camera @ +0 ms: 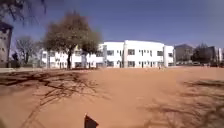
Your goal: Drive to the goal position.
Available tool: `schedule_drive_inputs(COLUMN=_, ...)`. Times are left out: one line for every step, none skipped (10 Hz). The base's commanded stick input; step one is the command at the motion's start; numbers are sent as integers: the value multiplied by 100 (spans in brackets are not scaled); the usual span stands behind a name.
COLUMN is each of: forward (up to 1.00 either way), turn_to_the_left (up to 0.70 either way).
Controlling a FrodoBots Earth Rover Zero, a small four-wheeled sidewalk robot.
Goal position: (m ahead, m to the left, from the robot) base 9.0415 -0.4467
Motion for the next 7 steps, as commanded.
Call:
schedule_drive_inputs(forward=100, turn_to_the_left=0)
schedule_drive_inputs(forward=100, turn_to_the_left=0)
schedule_drive_inputs(forward=100, turn_to_the_left=0)
schedule_drive_inputs(forward=100, turn_to_the_left=0)
schedule_drive_inputs(forward=100, turn_to_the_left=0)
schedule_drive_inputs(forward=100, turn_to_the_left=0)
schedule_drive_inputs(forward=100, turn_to_the_left=0)
